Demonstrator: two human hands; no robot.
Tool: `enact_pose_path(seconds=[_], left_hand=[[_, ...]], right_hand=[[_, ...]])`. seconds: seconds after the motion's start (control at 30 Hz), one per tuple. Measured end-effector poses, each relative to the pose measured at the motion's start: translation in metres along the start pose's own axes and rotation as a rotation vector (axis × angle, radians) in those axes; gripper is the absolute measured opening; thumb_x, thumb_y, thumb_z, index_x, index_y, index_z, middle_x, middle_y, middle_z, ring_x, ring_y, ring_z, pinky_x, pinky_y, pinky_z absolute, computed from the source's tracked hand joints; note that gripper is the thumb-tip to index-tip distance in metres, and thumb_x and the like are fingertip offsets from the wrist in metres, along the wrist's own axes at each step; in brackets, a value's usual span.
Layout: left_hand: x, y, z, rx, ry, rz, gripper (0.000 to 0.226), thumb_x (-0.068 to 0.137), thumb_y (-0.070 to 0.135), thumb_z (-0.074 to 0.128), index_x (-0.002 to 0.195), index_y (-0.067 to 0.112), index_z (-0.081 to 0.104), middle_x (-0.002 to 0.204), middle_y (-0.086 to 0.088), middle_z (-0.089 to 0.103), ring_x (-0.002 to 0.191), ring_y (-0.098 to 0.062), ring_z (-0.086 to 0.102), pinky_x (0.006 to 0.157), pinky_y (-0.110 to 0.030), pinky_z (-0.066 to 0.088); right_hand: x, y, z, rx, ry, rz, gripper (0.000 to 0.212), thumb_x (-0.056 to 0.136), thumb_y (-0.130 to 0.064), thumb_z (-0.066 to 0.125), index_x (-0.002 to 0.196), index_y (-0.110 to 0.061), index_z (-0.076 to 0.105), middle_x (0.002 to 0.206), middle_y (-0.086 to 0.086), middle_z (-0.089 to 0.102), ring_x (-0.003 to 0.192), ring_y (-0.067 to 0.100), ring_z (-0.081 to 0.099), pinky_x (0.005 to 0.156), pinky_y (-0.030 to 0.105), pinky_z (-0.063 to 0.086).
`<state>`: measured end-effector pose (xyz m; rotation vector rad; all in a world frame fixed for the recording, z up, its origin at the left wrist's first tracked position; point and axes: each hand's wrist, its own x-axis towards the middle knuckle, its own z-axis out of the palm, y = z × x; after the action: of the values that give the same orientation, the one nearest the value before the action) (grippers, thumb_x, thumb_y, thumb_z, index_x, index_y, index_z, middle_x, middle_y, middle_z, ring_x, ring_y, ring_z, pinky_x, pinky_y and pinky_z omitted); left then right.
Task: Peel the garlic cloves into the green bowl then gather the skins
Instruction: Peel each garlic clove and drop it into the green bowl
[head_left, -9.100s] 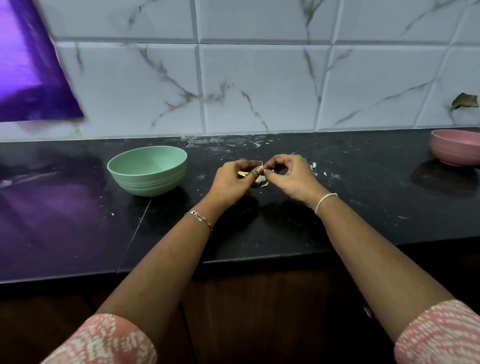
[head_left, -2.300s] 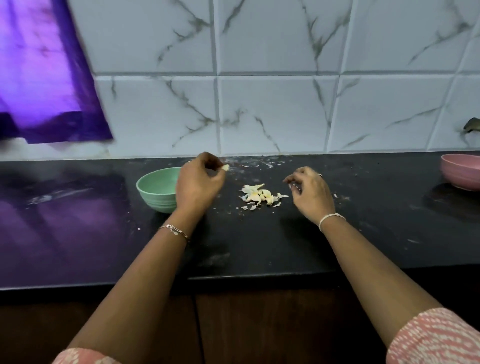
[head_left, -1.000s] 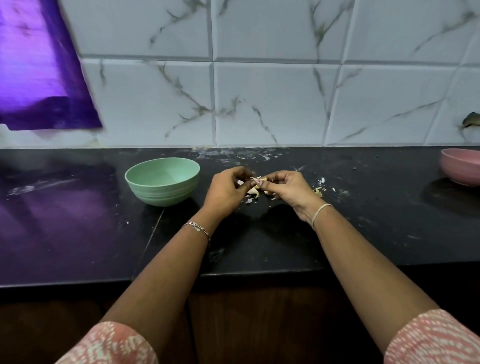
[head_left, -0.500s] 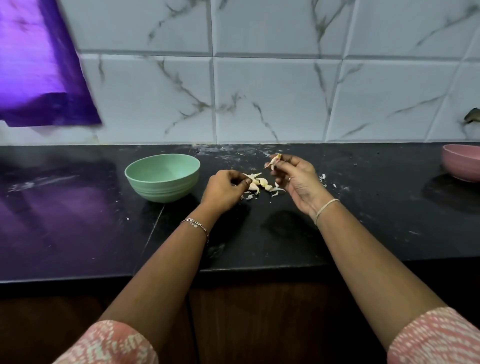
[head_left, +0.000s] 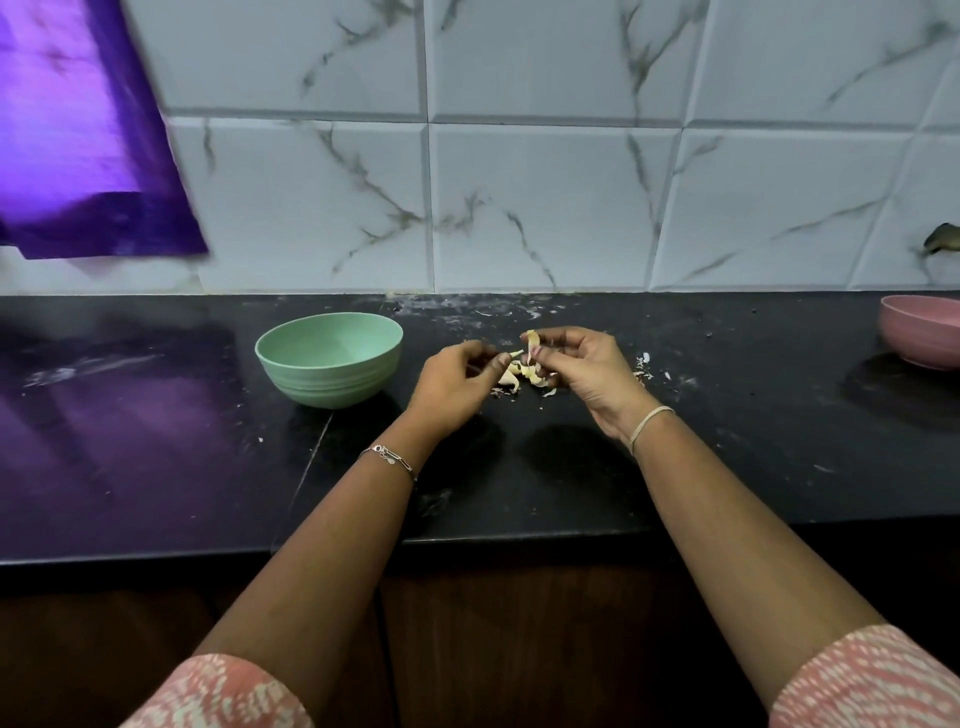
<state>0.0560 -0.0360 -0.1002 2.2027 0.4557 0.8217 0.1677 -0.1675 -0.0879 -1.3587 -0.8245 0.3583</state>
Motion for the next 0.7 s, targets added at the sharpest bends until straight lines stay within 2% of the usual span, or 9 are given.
enact_pose_path(seconds=[0.07, 0.13, 0.27, 0.33, 0.43, 0.57, 0.7], left_hand=[[0.0005, 0.0004, -0.0003, -0.169, -0.045, -0.04, 0.028, 0.09, 0.038, 0.065, 0.103, 0.014, 0.07, 0.09, -0.003, 0.073, 0.083, -0.015, 0.066, 0.079, -0.03, 0.053], [-0.0014, 0.0011, -0.0001, -0.246, -0.07, -0.06, 0.028, 0.088, 0.038, 0.068, 0.099, 0.013, 0.07, 0.088, -0.003, 0.073, 0.075, -0.011, 0.065, 0.071, -0.026, 0.051], [-0.0018, 0.0026, 0.0001, -0.378, -0.066, -0.116, 0.02, 0.088, 0.028, 0.069, 0.093, 0.008, 0.067, 0.076, -0.001, 0.068, 0.067, -0.011, 0.062, 0.062, -0.026, 0.05], [-0.0022, 0.0034, -0.001, -0.452, -0.085, -0.126, 0.013, 0.089, 0.021, 0.069, 0.092, 0.008, 0.066, 0.071, 0.003, 0.066, 0.062, -0.006, 0.061, 0.06, -0.022, 0.051], [-0.0024, 0.0032, -0.0038, -0.549, -0.108, -0.146, 0.001, 0.089, 0.011, 0.067, 0.088, 0.011, 0.068, 0.065, 0.008, 0.067, 0.058, -0.002, 0.059, 0.057, -0.017, 0.052], [-0.0041, 0.0033, -0.0044, -0.554, -0.176, -0.172, 0.011, 0.09, 0.004, 0.064, 0.098, 0.007, 0.07, 0.068, 0.0, 0.067, 0.061, -0.004, 0.061, 0.062, -0.018, 0.052], [-0.0044, 0.0037, -0.0049, -0.491, -0.122, -0.164, 0.022, 0.086, -0.001, 0.068, 0.106, 0.004, 0.062, 0.064, -0.002, 0.068, 0.056, -0.007, 0.064, 0.057, -0.021, 0.05]], right_hand=[[-0.0013, 0.002, 0.0014, -0.092, -0.036, -0.037, 0.016, 0.088, -0.002, 0.067, 0.096, -0.015, 0.072, 0.083, 0.008, 0.069, 0.066, 0.007, 0.056, 0.054, 0.014, 0.044], [-0.003, 0.0035, 0.003, -0.162, -0.08, -0.075, 0.015, 0.088, -0.004, 0.069, 0.098, -0.015, 0.073, 0.087, 0.005, 0.071, 0.07, 0.003, 0.058, 0.057, 0.013, 0.044], [-0.0048, 0.0036, 0.0052, -0.172, -0.093, -0.099, 0.017, 0.082, 0.002, 0.072, 0.099, -0.003, 0.072, 0.087, 0.0, 0.072, 0.073, -0.002, 0.066, 0.068, 0.012, 0.049], [-0.0048, 0.002, 0.0043, -0.145, -0.096, -0.072, 0.019, 0.082, 0.001, 0.072, 0.101, 0.002, 0.071, 0.083, 0.004, 0.071, 0.068, -0.001, 0.065, 0.064, 0.013, 0.05], [-0.0039, 0.0009, 0.0025, -0.07, -0.114, -0.006, 0.016, 0.083, -0.003, 0.072, 0.099, -0.004, 0.071, 0.075, 0.007, 0.072, 0.061, 0.007, 0.064, 0.06, 0.016, 0.052], [-0.0022, 0.0018, 0.0005, -0.06, -0.093, 0.043, 0.012, 0.081, -0.002, 0.073, 0.092, -0.004, 0.068, 0.068, 0.006, 0.071, 0.058, 0.01, 0.065, 0.06, 0.018, 0.056], [-0.0026, -0.001, -0.0009, -0.02, -0.172, 0.14, 0.007, 0.084, 0.002, 0.068, 0.092, 0.002, 0.067, 0.069, 0.008, 0.071, 0.058, 0.011, 0.066, 0.06, 0.018, 0.057]])
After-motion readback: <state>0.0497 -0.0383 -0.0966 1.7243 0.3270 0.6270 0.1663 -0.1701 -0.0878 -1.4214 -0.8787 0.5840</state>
